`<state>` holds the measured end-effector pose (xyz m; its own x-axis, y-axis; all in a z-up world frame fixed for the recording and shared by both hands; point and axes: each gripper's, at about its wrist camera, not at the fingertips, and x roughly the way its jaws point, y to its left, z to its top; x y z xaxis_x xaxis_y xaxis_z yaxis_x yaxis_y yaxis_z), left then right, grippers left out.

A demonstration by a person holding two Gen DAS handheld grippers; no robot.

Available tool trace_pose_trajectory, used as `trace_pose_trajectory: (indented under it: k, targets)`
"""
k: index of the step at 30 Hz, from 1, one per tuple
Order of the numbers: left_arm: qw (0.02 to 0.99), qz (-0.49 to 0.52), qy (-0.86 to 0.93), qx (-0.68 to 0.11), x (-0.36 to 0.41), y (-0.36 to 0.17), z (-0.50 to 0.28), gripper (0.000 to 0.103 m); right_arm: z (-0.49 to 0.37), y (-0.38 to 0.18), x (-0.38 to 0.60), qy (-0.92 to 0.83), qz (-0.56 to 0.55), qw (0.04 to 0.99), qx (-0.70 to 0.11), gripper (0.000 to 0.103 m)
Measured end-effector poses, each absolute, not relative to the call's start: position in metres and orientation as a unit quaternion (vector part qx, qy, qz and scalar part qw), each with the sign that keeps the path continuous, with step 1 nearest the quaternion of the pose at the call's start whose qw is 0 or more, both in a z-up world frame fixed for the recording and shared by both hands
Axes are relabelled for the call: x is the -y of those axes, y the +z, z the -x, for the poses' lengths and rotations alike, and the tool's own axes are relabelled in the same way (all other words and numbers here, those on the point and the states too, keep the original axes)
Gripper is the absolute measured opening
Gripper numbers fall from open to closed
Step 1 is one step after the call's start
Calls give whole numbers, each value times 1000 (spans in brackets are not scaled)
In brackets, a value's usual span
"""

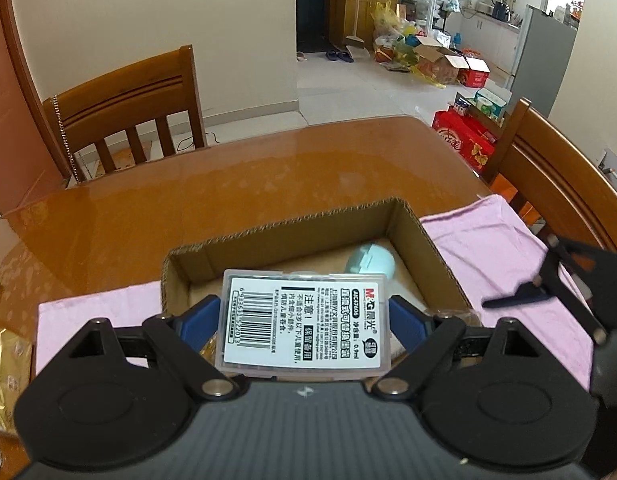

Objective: Organize rigid objects
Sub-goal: 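Carry the card with the left tool while the right tool carries the jar into the box, then open both tools to release the card and jar, then withdraw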

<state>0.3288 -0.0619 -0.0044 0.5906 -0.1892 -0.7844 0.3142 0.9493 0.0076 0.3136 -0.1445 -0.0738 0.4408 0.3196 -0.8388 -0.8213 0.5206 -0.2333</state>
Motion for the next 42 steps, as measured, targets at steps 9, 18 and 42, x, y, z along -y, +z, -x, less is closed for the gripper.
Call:
trace_pose_trajectory:
  k: [9,18,42]
  targets:
    - [884,-63,-143,-441,77,-18,-365,88,-313,-66,152,353,269,799,-406,103]
    - [893,-56,-106,-433,82,-28,-389,94,-311,-61,161,342,229,810,-418,103]
    - [909,-83,-92,-398,56,1,-299,98,-267,-59,169,261,104,849,-448,103]
